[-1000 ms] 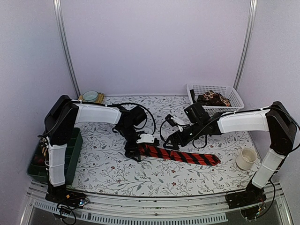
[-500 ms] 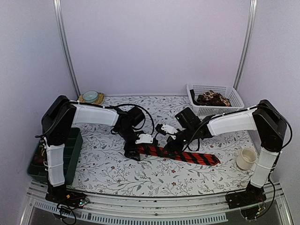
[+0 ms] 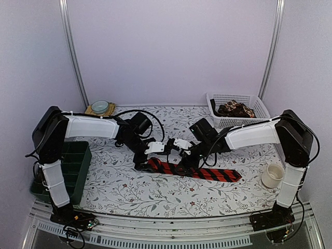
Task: Roll the ties
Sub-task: Roll the tie at the center of the board.
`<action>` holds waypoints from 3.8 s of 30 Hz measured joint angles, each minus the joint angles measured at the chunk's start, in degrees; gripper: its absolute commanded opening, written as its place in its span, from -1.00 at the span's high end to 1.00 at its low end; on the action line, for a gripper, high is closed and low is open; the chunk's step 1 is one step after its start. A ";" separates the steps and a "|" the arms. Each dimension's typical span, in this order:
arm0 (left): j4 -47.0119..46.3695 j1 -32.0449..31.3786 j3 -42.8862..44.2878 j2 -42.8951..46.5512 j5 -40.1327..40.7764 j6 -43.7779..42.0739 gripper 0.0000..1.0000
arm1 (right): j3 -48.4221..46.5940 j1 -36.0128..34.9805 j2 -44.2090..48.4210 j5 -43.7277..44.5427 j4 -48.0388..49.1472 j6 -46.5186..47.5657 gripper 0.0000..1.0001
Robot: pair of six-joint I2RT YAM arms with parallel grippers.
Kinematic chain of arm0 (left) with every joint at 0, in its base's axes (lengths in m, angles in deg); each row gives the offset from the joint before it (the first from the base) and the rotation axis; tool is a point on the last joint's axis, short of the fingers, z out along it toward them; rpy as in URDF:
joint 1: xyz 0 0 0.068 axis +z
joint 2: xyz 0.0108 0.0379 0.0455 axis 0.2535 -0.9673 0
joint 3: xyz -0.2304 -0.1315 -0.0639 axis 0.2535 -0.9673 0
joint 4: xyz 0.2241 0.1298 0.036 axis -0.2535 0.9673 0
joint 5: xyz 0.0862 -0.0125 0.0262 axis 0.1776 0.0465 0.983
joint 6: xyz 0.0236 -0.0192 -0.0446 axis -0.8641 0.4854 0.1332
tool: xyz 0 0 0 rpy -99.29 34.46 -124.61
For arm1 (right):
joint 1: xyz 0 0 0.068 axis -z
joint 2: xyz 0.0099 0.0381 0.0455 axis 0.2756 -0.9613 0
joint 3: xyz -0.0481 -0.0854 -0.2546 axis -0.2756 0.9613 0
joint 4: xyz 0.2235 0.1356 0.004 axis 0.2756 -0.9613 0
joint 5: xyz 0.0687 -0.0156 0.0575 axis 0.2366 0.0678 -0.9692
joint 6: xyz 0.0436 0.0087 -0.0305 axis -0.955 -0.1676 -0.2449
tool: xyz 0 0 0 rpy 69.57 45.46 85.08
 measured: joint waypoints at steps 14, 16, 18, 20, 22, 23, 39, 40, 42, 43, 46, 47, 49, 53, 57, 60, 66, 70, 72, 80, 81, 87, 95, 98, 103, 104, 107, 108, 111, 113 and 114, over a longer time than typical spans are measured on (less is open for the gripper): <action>2.43 2.34 -4.31 5.27 -0.04 6.54 -1.00 | -10.91 -1.22 -8.11 -1.42 -0.90 4.02 -0.82; 2.67 2.60 -4.83 6.34 0.11 8.44 -1.00 | -11.74 -1.29 -8.59 -1.46 -0.48 4.13 -0.81; 3.02 2.69 -5.11 7.19 0.39 10.23 -1.00 | -12.22 -1.44 -9.05 -1.44 -0.11 4.15 -0.80; 3.54 2.78 -5.16 7.58 0.85 11.93 -1.00 | -12.48 -1.49 -9.46 -1.33 0.66 4.07 -0.79; 4.00 2.78 -5.16 7.72 1.11 12.96 -1.00 | -12.35 -1.49 -9.60 -1.27 1.11 3.85 -0.79; 3.98 2.75 -5.25 7.78 1.20 13.20 -1.00 | -12.07 -1.49 -9.60 -1.29 1.49 3.72 -0.79; -3.76 1.88 -4.13 8.13 4.09 16.90 -1.00 | -2.19 -3.54 -9.20 -4.35 6.78 2.89 -0.81; -4.15 1.88 -4.13 8.15 4.09 17.14 -1.00 | -2.19 -3.56 -9.20 -4.33 6.80 2.89 -0.81; -4.72 1.92 -4.13 8.46 4.11 17.57 -1.00 | -2.14 -3.52 -9.20 -4.28 6.91 2.91 -0.80; -4.98 2.05 -4.15 8.76 4.11 17.94 -1.00 | -2.14 -3.52 -9.20 -4.22 6.91 2.91 -0.80; -6.14 2.58 -4.26 10.43 4.09 19.89 -1.00 | -2.14 -3.52 -9.20 -4.13 6.91 2.99 -0.81; -6.84 3.06 -4.37 11.17 4.09 20.83 -1.00 | -2.14 -3.52 -9.20 -4.07 6.91 3.10 -0.81; -8.70 4.37 -4.96 12.83 4.09 22.84 -1.00 | -2.23 -3.50 -9.20 -3.93 6.88 3.30 -0.81; -12.66 6.75 -7.19 16.44 4.04 26.62 -1.00 | -3.32 -3.39 -9.20 -3.45 5.03 3.28 -0.80; -15.69 7.17 -9.22 18.25 3.80 29.57 -1.00 | -4.59 -3.19 -9.20 -2.91 3.02 3.13 -0.74; -17.70 7.15 -10.84 18.58 3.26 31.32 -1.00 | -4.68 -3.08 -9.22 -2.93 2.16 3.06 -0.65; -20.13 7.15 -14.05 18.58 2.58 33.88 -1.00 | -4.72 -3.08 -9.22 -3.85 1.49 2.97 -0.52; -21.27 7.15 -14.47 18.45 2.49 34.99 -1.00 | -4.72 -3.13 -9.22 -3.58 1.53 2.78 -0.44; -21.97 7.15 -14.56 18.25 2.43 35.65 -1.00 | -4.72 -3.19 -9.22 -3.13 1.68 2.67 -0.35; -24.61 7.15 -16.35 15.87 1.70 38.62 -1.00 | -4.68 -3.45 -9.22 -0.94 3.28 2.19 -0.56; -24.87 7.15 -16.81 15.72 1.53 39.01 -1.00 | -4.68 -3.54 -9.22 -0.81 3.52 2.21 -0.56; -25.94 7.15 -17.18 15.54 1.36 40.41 -1.00 | -4.83 -4.31 -9.22 -0.72 3.82 2.25 -0.54; -27.12 7.15 -18.49 15.54 1.36 41.20 -1.00 | -8.17 -5.81 -9.27 -1.03 4.37 2.23 -0.52; -27.43 7.15 -19.15 15.54 1.33 41.55 -1.00 | -8.31 -6.19 -9.29 -1.03 4.33 2.16 -0.60; -28.17 7.15 -19.89 15.54 1.27 41.83 -1.00 | -8.57 -6.45 -9.94 -1.01 4.35 2.21 -0.65; -28.30 7.15 -19.98 15.54 1.20 41.88 -1.00 | -8.57 -6.45 -10.14 -1.01 4.33 2.21 -0.64; -28.48 7.15 -19.98 15.54 1.03 42.01 -1.00 | -8.59 -6.45 -11.26 -0.96 4.35 2.19 -0.63; -28.52 7.15 -19.98 15.54 1.01 42.01 -1.00 | -8.61 -6.45 -11.67 -0.96 4.33 2.19 -0.62; -28.59 7.15 -19.98 15.54 0.87 42.03 -1.00 | -8.66 -6.45 -12.72 -0.94 4.39 2.21 -0.59; -28.65 7.15 -19.98 15.54 0.81 42.03 -1.00 | -9.03 -6.45 -12.90 -0.87 4.37 2.03 -0.55; -28.72 7.15 -19.98 15.54 0.74 42.05 -1.00 | -9.31 -6.45 -13.05 -0.79 4.37 2.01 -0.54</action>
